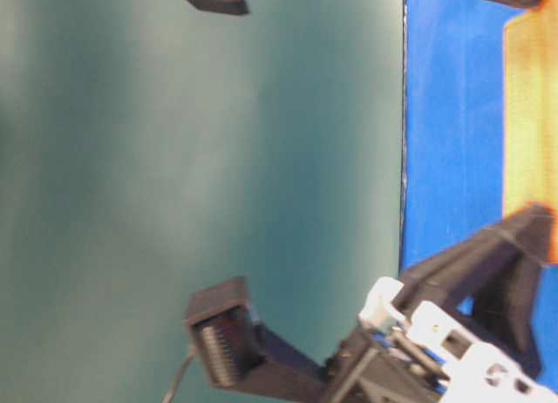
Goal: Fold the orange towel.
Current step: 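Lift the top end and fold it down onto the bottom end, then open both grippers and retract them to the sides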
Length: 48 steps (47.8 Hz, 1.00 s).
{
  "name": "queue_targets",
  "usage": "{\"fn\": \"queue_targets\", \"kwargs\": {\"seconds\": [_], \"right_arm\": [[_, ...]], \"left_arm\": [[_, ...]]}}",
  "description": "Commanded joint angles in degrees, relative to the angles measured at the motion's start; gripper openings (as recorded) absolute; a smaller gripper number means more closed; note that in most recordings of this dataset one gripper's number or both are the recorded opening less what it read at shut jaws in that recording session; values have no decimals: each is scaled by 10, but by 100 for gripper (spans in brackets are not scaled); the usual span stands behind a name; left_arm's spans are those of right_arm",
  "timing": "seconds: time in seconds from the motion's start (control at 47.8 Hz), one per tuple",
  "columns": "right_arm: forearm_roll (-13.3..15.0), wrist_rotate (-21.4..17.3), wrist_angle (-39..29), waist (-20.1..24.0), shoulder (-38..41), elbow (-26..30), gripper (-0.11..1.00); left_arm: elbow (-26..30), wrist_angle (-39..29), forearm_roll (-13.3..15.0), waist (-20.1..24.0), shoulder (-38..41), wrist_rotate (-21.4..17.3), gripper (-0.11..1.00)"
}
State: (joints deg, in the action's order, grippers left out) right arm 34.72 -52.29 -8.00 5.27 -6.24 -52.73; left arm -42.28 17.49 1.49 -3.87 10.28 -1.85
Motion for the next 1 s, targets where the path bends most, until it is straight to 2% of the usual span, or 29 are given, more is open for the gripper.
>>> {"fn": "queue_targets", "kwargs": {"seconds": [0.0, 0.523, 0.607, 0.795, 0.837, 0.879, 0.984], "right_arm": [[-2, -1, 12, 9, 10, 8, 4], [-12, -2, 32, 13, 18, 12, 4], [-12, -1, 36, 17, 18, 13, 8], [-11, 2, 22, 29, 6, 21, 60], [-11, 2, 12, 33, -6, 22, 62], [-11, 2, 4, 35, -20, 23, 59], [-11, 4, -24, 44, -62, 23, 52]], "left_arm": [[5, 3, 1, -7, 4, 5, 3], [19, 5, 2, -14, 25, 11, 5], [20, 5, 2, -14, 25, 16, 15], [18, -4, 2, -18, 6, 20, 56], [18, -8, 2, -18, -4, 18, 64], [16, -16, 2, -18, -16, 16, 67], [9, -47, 2, -18, -60, 11, 64]]}}
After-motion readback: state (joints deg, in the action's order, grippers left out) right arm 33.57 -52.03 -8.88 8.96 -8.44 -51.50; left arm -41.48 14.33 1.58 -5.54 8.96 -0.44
